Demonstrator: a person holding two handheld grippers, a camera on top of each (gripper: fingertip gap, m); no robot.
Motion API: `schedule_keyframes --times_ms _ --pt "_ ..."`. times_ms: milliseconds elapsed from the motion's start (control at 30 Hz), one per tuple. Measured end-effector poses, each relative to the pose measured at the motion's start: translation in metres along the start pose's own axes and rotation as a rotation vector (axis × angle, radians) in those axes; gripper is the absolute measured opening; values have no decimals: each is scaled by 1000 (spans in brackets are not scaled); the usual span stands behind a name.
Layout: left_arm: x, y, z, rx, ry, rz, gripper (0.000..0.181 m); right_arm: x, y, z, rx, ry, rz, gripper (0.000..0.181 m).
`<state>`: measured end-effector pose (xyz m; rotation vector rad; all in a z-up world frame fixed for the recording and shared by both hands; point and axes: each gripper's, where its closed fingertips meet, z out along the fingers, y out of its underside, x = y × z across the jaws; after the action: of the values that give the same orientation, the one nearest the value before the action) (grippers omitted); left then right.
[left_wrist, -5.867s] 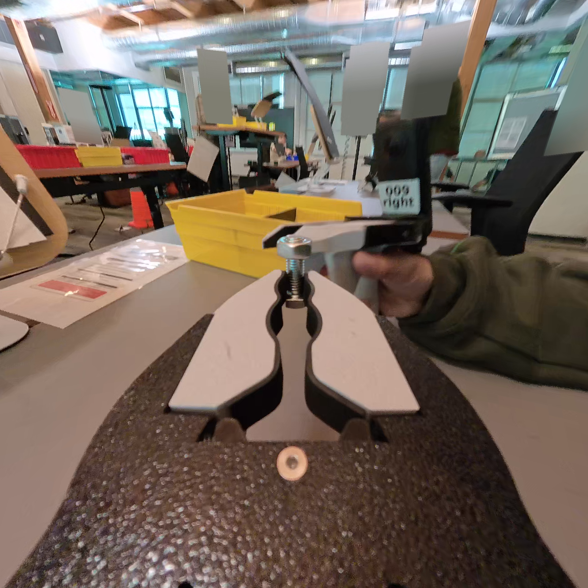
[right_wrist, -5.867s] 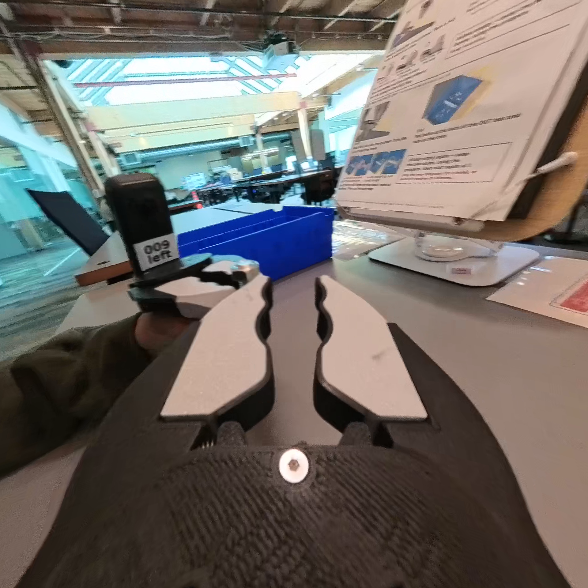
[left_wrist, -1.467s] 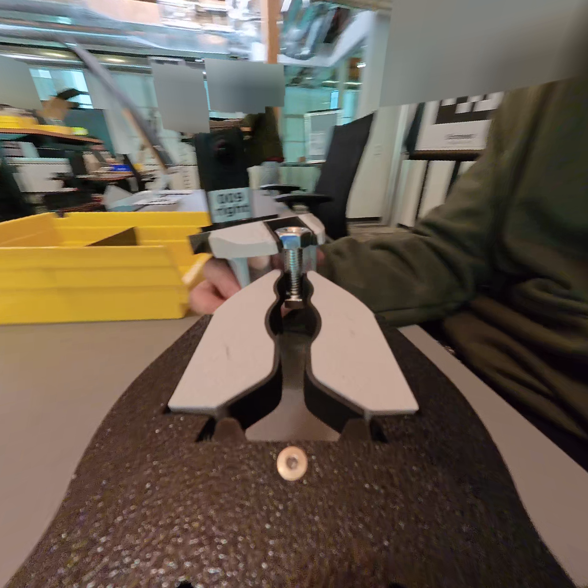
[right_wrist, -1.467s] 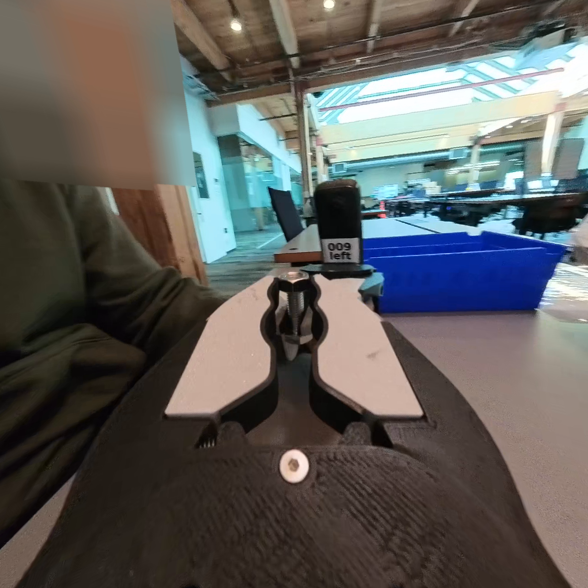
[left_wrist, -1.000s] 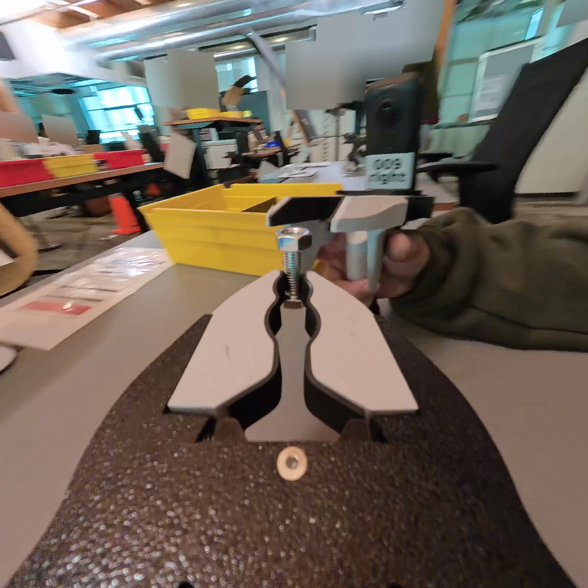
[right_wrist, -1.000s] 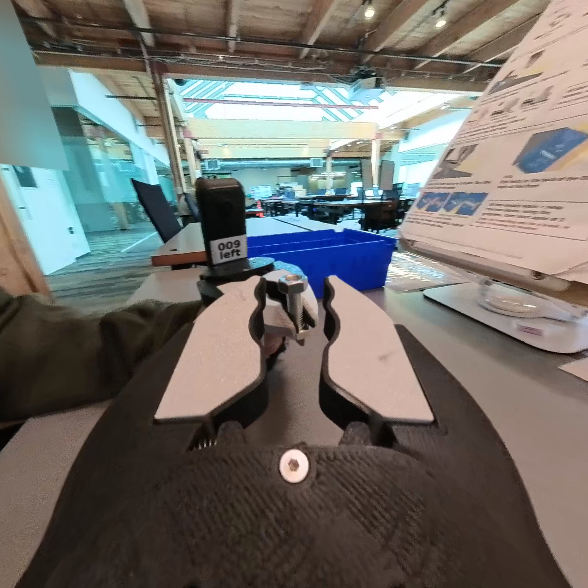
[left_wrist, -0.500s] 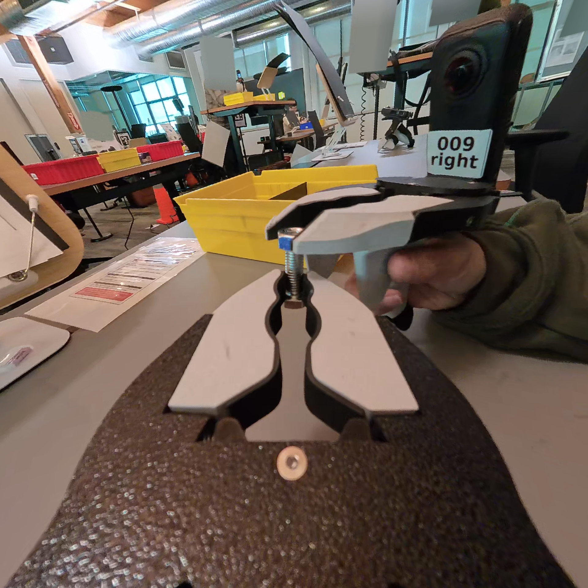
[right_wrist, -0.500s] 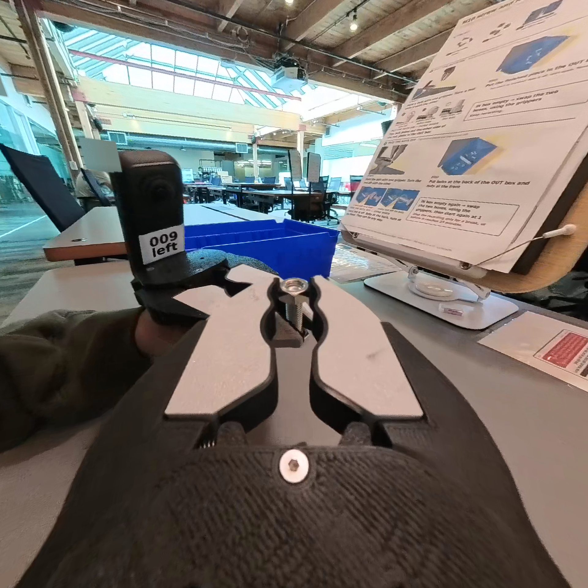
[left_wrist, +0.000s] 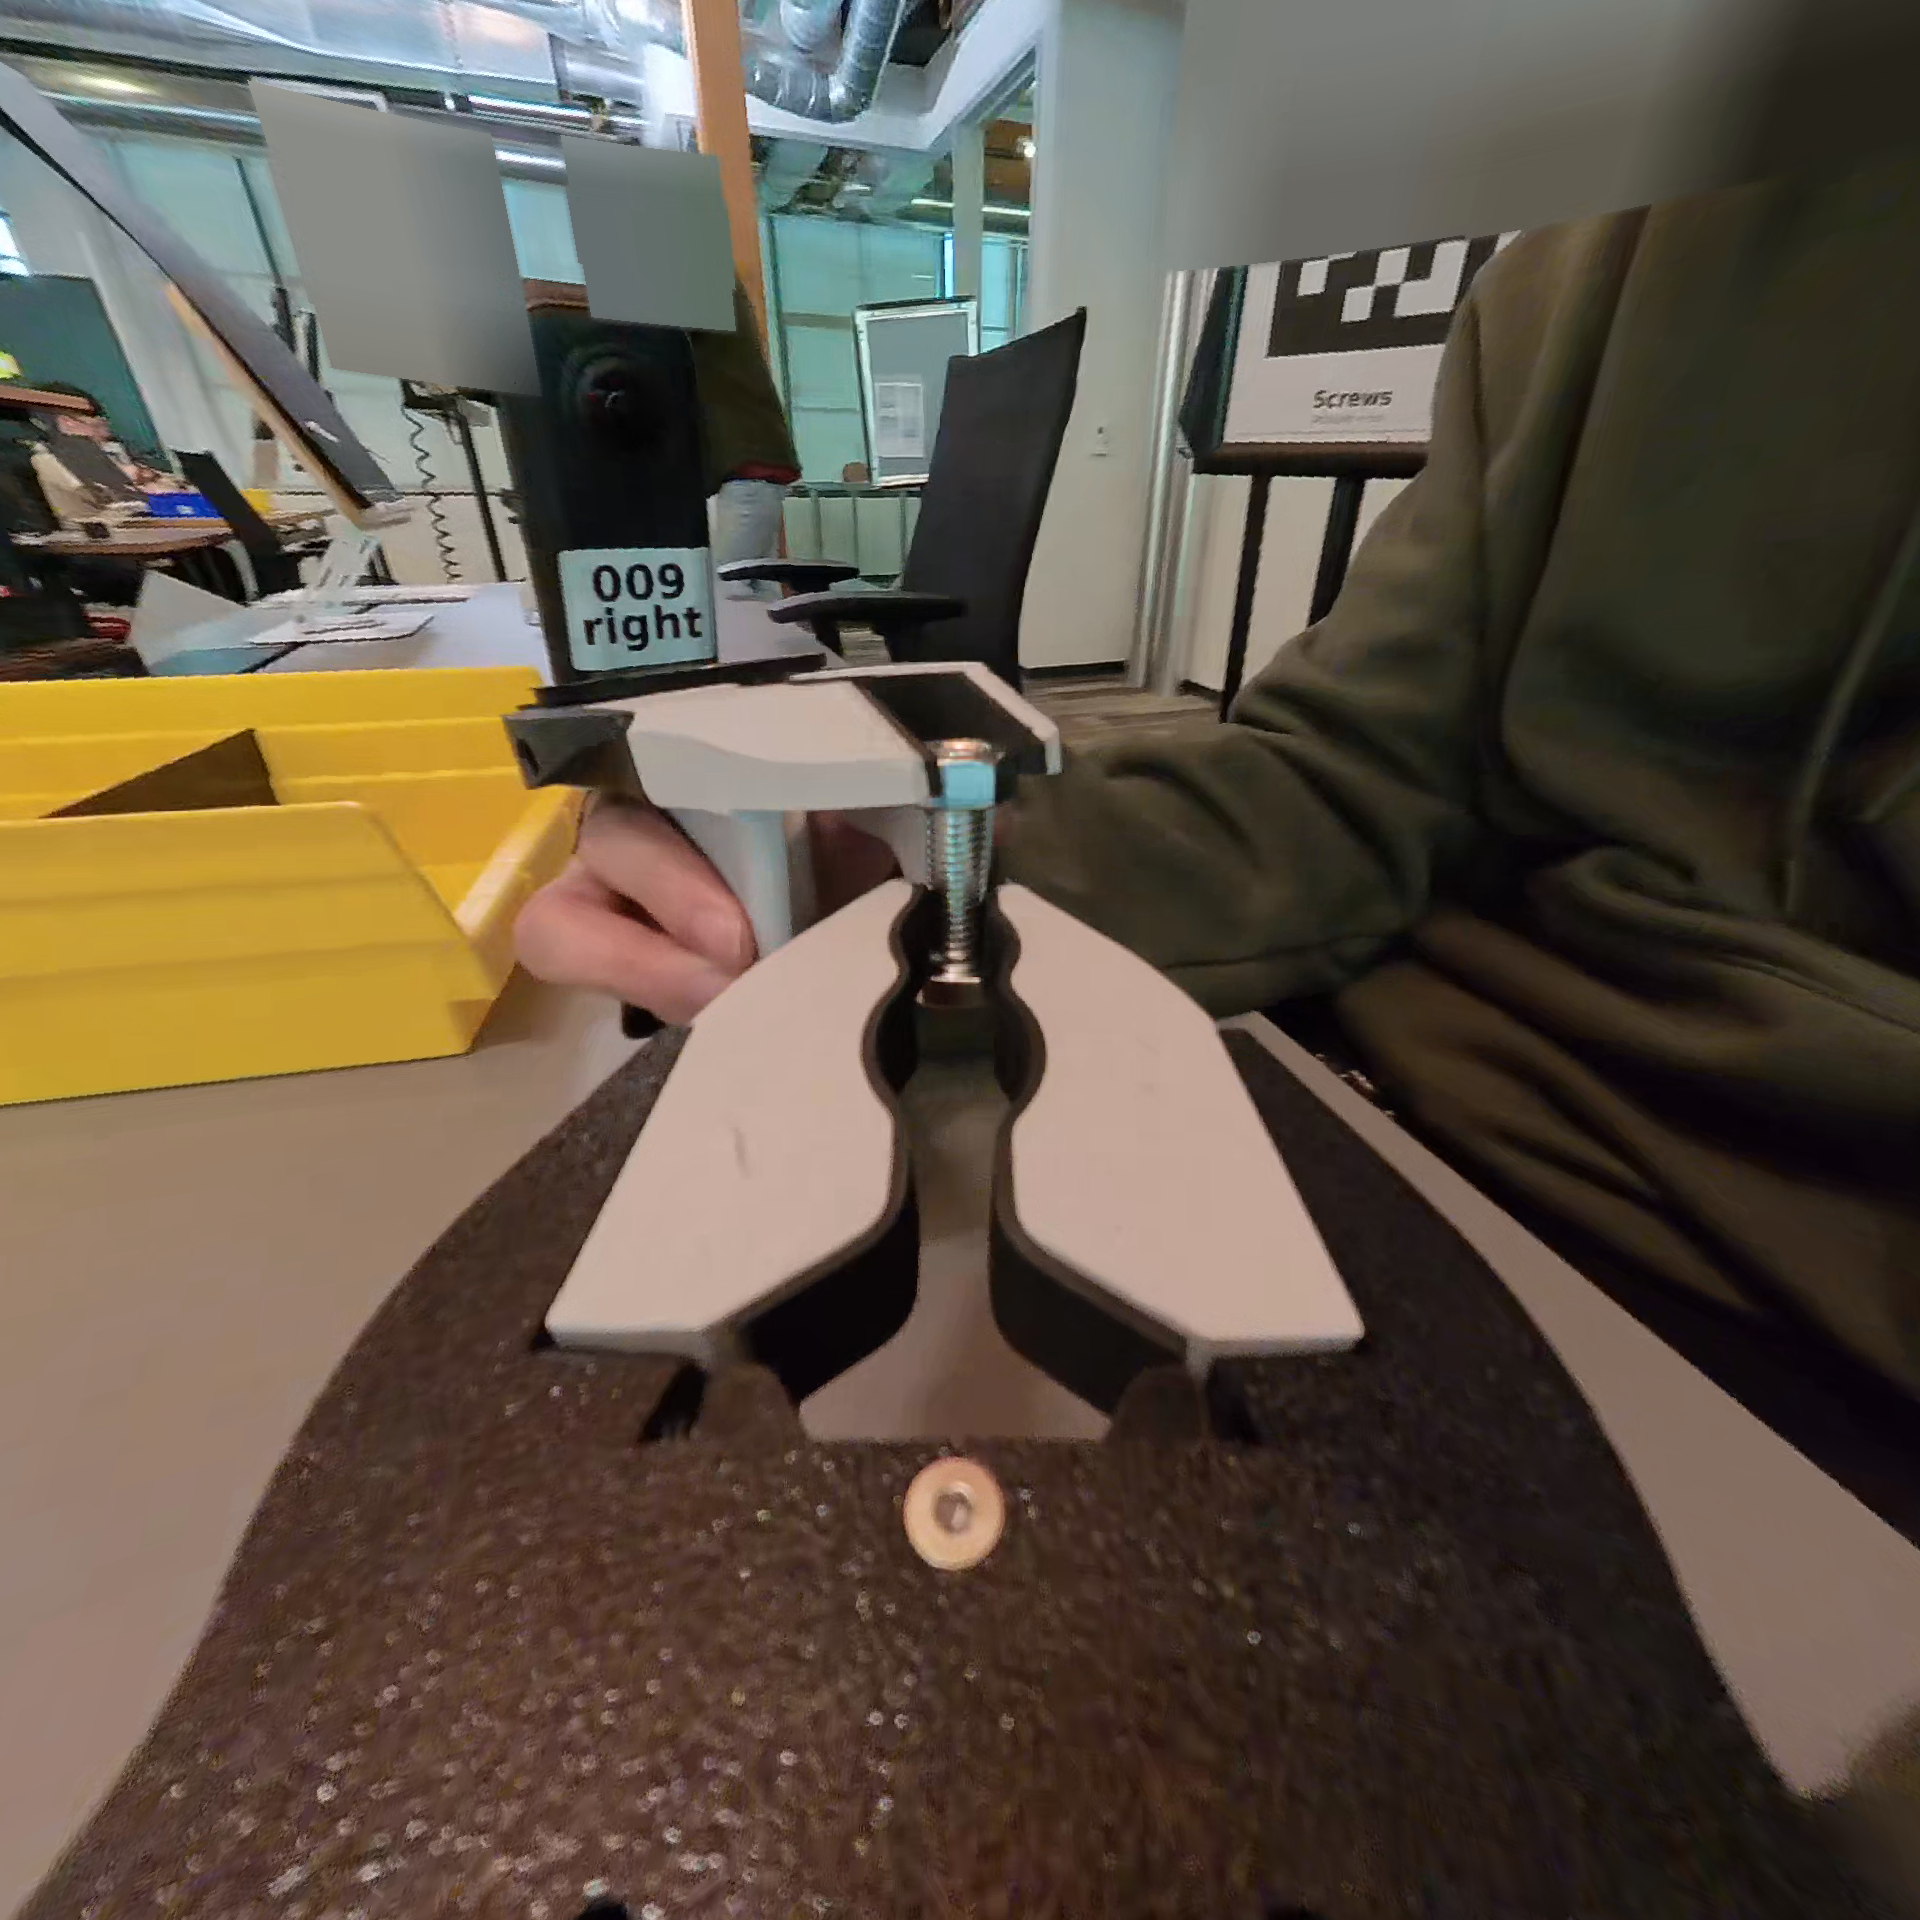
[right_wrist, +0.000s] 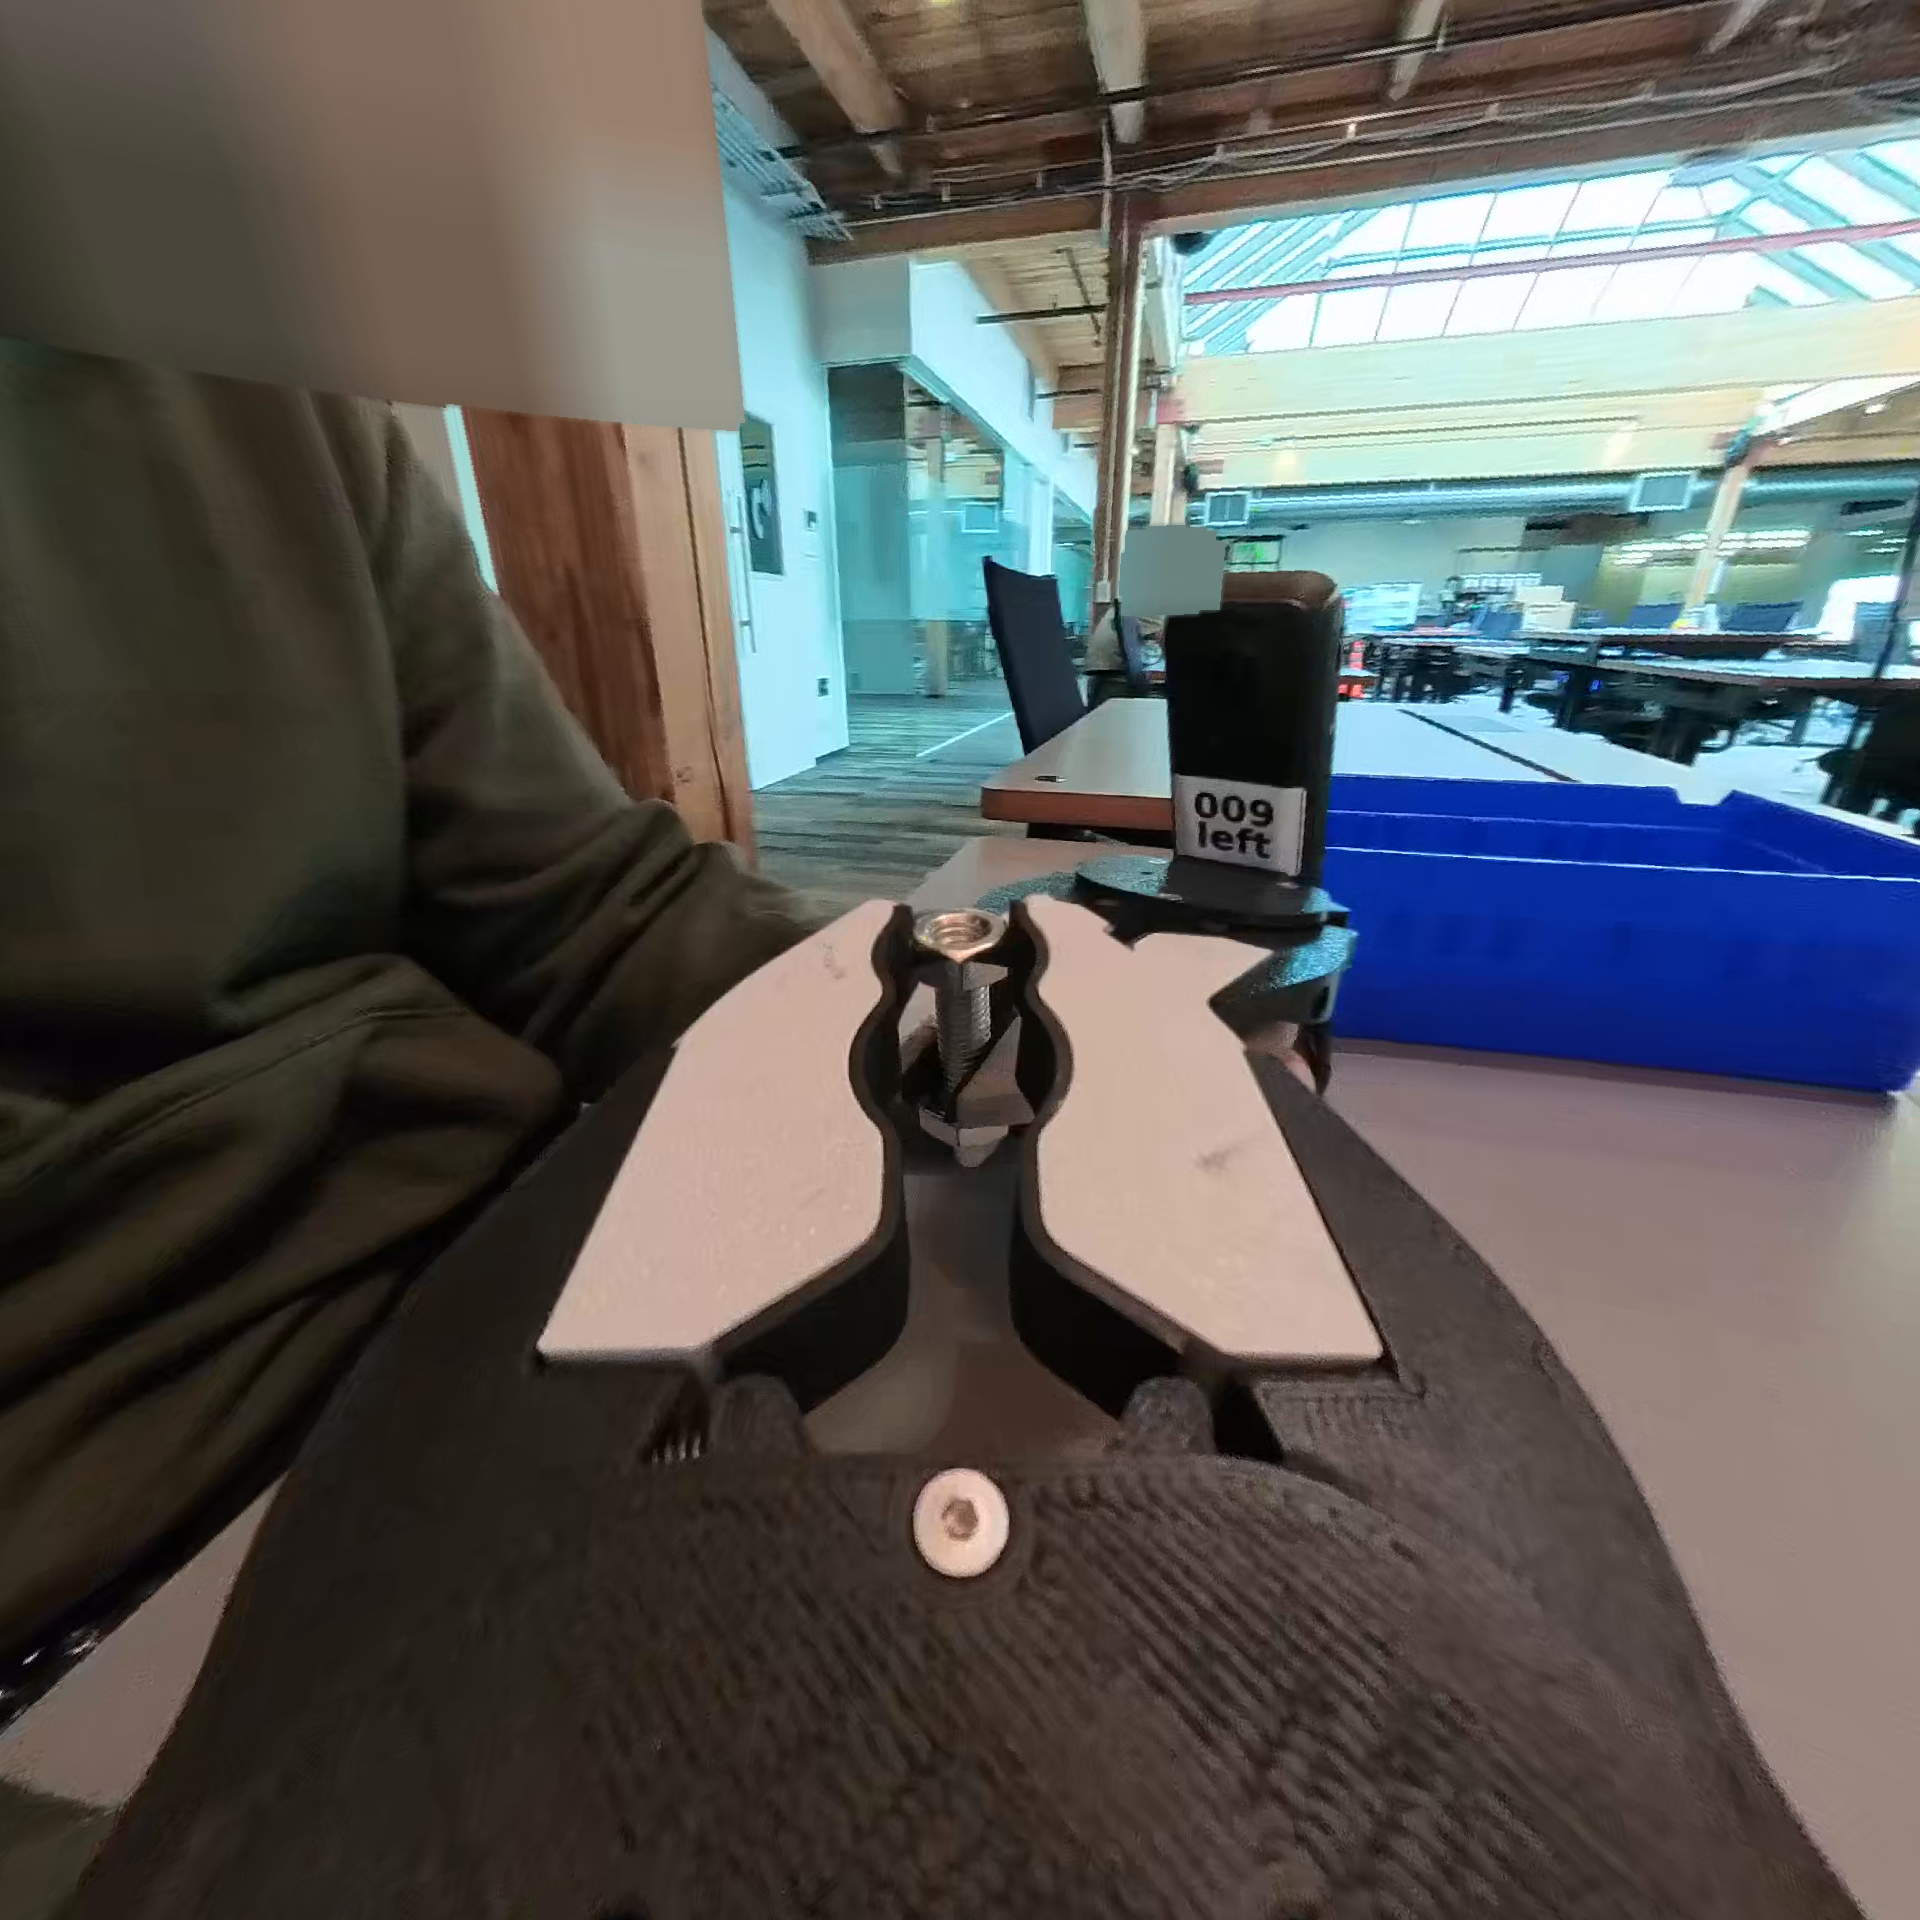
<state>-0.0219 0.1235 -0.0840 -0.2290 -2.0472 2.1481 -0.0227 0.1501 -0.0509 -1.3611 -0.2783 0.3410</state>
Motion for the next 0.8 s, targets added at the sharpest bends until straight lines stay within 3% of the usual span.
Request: schedule_keyframes --times_ms 67,167,267,367,533,800 --pt "-13 1 -3 -9 -91 16 9 7 0 -1 5 48 7 18" --pt "-44 3 -17 -26 -306 38 9 39 1 -11 4 313 -77 19" --pt "-74 5 -34 -67 -558 100 9 68 6 -21 -45 524 -98 35" --pt "-96 11 -53 -138 -770 134 9 83 2 -25 -19 675 -135 37" --pt "-100 10 -57 -148 -834 164 9 101 6 -30 -49 861 -169 34" --pt "-98 17 -51 -186 -798 157 9 102 14 -26 -89 868 -171 18"
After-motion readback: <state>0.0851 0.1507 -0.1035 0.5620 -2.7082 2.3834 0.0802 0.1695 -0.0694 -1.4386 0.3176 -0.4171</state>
